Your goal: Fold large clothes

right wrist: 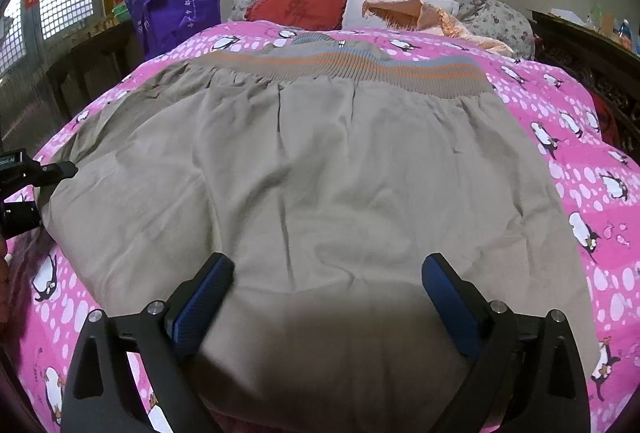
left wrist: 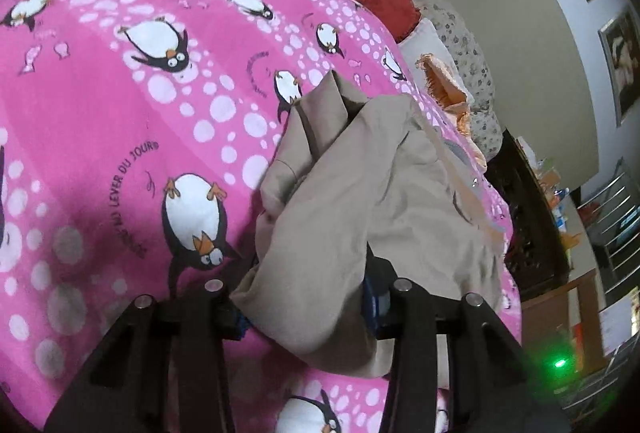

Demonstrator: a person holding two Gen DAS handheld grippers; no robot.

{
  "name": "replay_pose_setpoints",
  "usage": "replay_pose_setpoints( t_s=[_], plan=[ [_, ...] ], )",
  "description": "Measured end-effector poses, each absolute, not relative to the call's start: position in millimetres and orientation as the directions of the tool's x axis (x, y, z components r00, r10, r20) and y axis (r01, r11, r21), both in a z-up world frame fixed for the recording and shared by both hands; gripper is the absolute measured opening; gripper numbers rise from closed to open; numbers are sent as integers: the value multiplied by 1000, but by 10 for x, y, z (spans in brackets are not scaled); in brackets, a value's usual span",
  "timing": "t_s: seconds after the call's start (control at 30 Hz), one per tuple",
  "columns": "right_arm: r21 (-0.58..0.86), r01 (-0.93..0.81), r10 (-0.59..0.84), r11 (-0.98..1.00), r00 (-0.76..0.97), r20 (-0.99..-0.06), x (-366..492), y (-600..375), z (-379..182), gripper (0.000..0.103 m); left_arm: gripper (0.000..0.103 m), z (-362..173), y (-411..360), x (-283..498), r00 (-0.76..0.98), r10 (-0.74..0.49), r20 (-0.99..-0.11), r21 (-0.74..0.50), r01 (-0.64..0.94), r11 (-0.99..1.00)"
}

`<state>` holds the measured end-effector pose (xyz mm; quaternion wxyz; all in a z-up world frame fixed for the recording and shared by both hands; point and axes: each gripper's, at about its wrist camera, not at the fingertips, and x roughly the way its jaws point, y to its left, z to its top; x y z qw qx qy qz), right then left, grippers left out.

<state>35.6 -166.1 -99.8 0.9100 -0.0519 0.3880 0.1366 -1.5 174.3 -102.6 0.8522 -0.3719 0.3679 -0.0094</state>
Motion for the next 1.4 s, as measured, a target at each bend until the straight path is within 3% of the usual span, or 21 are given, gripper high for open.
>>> replay_pose_setpoints(
  t_s=[0.07,0.2,0.33,0.4,0.43,0.47,0.6,0.77,0.87,1.0,1.13,1.23,1.3,1.33,1.4],
  plan=[
    [3,-277,185,961,633,-752,419,-1632,-808,97,39,-1006,1750,-38,735,-279,-618,-632,-254,732],
    [84,-384,323,919,616,-719,607,-1454,-181,97,39,-873,1685,-60,749,-244,-615,-590,-232,774],
    [312,-502,526,807,370,-766,1215,-1059,105,98,41,-921,1715,-62,752,-247,-611,-599,-236,765],
    [428,-473,588,770,265,-764,1536,-877,111,98,40,-986,1749,-58,751,-261,-607,-621,-243,745],
    [482,-446,615,754,222,-756,1695,-784,95,98,36,-990,1747,-53,748,-262,-610,-619,-243,747],
    [526,-416,635,742,183,-751,1839,-682,65,98,28,-951,1710,-52,749,-248,-615,-599,-239,764],
    [660,-295,687,691,-17,-726,2260,-267,-163,98,21,-579,1320,-66,774,-123,-621,-348,-132,928],
    [596,-281,576,752,-158,-802,2521,181,-330,98,21,-205,863,-187,842,-100,-531,-116,45,992],
    [556,-307,534,773,-160,-830,2634,338,-260,98,21,-106,649,-232,854,-123,-505,-43,117,992],
    [482,-348,454,804,-163,-876,2709,529,-182,98,20,-50,443,-269,860,-156,-485,1,179,984],
    [328,-447,289,832,-156,-945,2724,663,-169,97,19,-27,308,-279,854,-195,-482,4,225,974],
    [212,-528,171,822,-126,-977,2670,717,-195,84,17,10,220,-266,848,-216,-483,-1,246,969],
    [163,-578,118,800,-115,-986,2622,694,-217,63,16,40,188,-274,848,-227,-479,-5,255,967],
    [158,-587,115,794,-110,-987,2612,635,-217,58,16,62,164,-283,848,-234,-476,-6,263,965],
    [145,-595,121,791,-80,-989,2616,491,-201,34,15,77,141,-291,843,-248,-477,-16,274,962]
  ],
)
